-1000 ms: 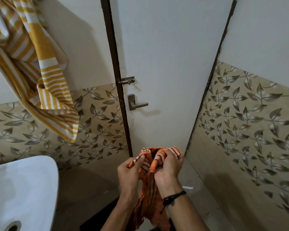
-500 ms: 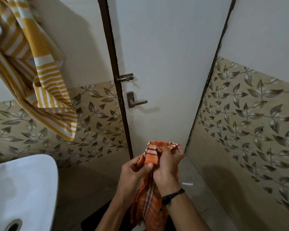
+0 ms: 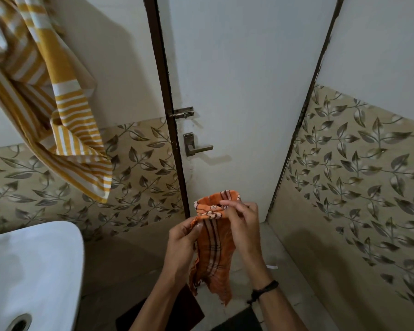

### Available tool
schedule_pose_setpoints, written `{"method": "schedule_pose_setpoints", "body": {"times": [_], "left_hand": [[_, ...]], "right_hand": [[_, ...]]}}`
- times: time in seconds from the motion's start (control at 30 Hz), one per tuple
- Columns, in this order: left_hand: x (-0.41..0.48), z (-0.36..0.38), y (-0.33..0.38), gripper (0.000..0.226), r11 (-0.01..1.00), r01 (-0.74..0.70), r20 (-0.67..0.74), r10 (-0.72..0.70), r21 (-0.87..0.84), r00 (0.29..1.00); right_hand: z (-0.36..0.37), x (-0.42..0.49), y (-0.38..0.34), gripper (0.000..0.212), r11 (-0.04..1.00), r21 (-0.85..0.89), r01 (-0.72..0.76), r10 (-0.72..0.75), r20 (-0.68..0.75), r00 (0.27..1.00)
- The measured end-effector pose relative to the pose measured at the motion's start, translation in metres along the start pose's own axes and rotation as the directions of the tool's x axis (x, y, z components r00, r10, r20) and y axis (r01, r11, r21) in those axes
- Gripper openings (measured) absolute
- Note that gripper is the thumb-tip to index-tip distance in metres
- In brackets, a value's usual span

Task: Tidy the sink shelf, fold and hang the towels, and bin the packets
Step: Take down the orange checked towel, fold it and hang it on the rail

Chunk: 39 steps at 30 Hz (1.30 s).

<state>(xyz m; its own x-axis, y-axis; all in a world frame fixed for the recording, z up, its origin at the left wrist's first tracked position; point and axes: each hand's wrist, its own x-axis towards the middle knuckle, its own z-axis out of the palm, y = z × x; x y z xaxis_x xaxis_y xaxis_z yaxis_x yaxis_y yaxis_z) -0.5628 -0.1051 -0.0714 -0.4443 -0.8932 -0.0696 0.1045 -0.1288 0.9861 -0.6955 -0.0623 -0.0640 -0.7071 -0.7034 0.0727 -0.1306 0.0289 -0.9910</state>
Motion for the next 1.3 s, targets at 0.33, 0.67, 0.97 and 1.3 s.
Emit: {"method": "schedule_pose_setpoints", "body": {"times": [0.33,0.67,0.97,1.3], "left_hand": [[0.018,-0.020,0.012,0.025,0.990,0.025,0.251,-0.059,0.137,0.966],[0.020,-0.025,0.009,0.048,0.989,0.149,0.072,-0.150,0.007,0.986],[0.017,-0.021,0.014,0.045,0.985,-0.057,0.113,0.039,0.162,0.993],[0.014,-0.022,0.013,0.015,0.977,-0.169,0.109,0.155,0.128,0.982]], "right_hand": [[-0.005,0.010,-0.001,0.012,0.843,-0.166,0.511,-0.456,0.283,0.844],[-0.012,0.015,0.002,0.010,0.876,-0.088,0.474,-0.378,0.486,0.788],[-0.005,0.010,0.002,0.017,0.936,-0.161,0.313,-0.212,0.453,0.866],[-0.011,0.013,-0.006,0.010,0.932,-0.108,0.345,-0.257,0.473,0.843]]}}
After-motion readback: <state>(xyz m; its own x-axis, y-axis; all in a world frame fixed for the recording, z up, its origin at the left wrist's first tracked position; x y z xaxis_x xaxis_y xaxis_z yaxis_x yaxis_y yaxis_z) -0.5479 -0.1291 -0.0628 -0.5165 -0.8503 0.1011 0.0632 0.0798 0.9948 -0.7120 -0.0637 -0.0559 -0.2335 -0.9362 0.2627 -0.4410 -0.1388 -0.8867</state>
